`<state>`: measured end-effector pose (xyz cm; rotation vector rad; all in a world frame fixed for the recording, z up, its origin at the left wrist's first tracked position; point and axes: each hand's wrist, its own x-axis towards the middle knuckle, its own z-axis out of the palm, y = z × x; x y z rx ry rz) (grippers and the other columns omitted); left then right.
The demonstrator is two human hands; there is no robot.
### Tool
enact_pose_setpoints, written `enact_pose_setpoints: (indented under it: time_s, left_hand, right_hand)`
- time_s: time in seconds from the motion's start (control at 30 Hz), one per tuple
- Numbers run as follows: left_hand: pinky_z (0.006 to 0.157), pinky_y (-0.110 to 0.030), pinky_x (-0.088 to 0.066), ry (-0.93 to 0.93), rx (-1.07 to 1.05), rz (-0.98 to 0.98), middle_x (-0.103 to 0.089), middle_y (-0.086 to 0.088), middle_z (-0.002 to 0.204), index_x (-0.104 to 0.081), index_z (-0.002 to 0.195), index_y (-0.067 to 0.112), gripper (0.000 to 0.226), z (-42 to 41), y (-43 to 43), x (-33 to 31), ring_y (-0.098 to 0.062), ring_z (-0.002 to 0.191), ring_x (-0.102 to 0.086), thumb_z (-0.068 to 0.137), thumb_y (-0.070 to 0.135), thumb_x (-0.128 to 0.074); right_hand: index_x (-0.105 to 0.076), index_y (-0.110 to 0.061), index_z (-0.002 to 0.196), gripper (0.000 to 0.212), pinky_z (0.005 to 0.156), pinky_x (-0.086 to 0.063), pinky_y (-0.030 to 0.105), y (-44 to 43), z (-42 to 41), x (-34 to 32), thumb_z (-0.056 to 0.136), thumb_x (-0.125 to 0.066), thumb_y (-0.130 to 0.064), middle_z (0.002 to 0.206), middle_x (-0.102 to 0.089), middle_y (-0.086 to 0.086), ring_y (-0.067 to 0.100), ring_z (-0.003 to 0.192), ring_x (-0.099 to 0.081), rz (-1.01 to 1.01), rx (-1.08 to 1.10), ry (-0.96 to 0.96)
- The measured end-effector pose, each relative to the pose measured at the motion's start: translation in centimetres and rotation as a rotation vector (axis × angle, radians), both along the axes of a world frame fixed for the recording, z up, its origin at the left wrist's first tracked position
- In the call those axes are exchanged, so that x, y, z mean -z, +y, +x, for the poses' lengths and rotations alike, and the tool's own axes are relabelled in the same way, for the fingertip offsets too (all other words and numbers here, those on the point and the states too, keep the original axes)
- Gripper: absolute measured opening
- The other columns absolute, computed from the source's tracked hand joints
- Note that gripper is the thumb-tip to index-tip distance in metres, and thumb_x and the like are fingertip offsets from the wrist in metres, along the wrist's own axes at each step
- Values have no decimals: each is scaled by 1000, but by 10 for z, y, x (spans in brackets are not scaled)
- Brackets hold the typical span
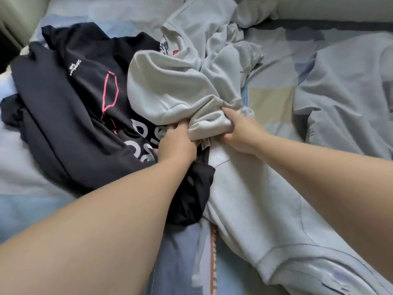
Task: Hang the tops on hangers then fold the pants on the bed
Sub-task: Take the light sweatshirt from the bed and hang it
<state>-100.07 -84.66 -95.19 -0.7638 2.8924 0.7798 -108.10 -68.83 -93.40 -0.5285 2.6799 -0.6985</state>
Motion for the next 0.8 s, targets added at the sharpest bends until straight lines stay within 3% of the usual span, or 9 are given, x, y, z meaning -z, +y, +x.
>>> enact_pose_setpoints:
  time_s: [0.07,0.13,0.37,0.47,0.53,0.6,0.63,0.7,0.8]
  left_hand:
    - [107,-65,-37,13,-4,-6,-45,-15,145,-38,145,34,53,-9,-3,8,-46,129,-47,95,25,-50]
    - [107,-63,-37,7,8,-12,-46,-17,144,-37,146,34,53,-14,-6,12,-46,130,-46,95,25,-47]
    - [108,-43,-40,-85,119,51,-56,-14,141,-51,139,20,42,5,-3,-24,-38,129,-50,100,17,-37]
    - [109,-57,-35,-101,126,-5,-59,-11,127,-57,117,17,32,57,10,-53,-36,122,-51,92,8,-39]
    - [105,-50,-36,-106,99,-34,-54,-11,127,-54,110,14,27,104,20,-71,-35,117,-48,87,5,-43]
    - [104,-44,-34,-49,64,-21,-46,-4,143,-55,112,13,30,152,33,-93,-32,124,-42,85,4,-47]
    - [110,-44,-32,-11,48,11,-39,4,152,-57,117,16,36,174,40,-106,-28,133,-35,84,4,-48]
    - [119,-48,-23,0,64,104,-27,16,161,-57,130,23,51,215,55,-136,-19,146,-21,84,5,-45]
    - [121,-48,-20,-96,149,212,-33,16,160,-48,146,26,70,271,74,-187,-15,149,-21,78,17,-35]
  right_hand:
    - [-54,-26,140,49,106,-39,34,-1,-5,14,92,-52,-14,140,-58,10,32,130,-49,-19,9,71]
    - [-61,-32,135,52,105,-35,31,-3,-10,14,93,-42,-10,140,-60,6,32,132,-46,-44,8,68]
    - [-50,-27,148,51,113,-36,37,4,16,-26,101,-38,-10,150,-48,12,34,137,-43,215,-87,-131]
    - [-69,-15,113,25,93,-48,35,18,48,-60,100,-48,-13,119,-65,14,32,115,-59,264,-95,-135]
    - [-64,-23,80,25,90,-47,37,30,73,-90,100,-50,-17,102,-63,10,31,113,-57,221,-134,-86]
    - [-64,-28,85,20,111,-35,46,41,98,-119,99,-52,-21,133,-55,10,34,142,-34,207,-162,-26]
    - [-68,-30,97,17,117,-25,49,46,111,-133,98,-52,-22,156,-37,6,33,152,-15,222,-176,25]
    - [-68,-30,109,22,119,-13,53,62,141,-159,95,-53,-21,169,-9,-2,29,155,4,251,-237,106]
    - [-62,-21,98,15,122,-7,52,88,185,-208,95,-48,-18,150,-50,5,22,150,-27,253,-340,17]
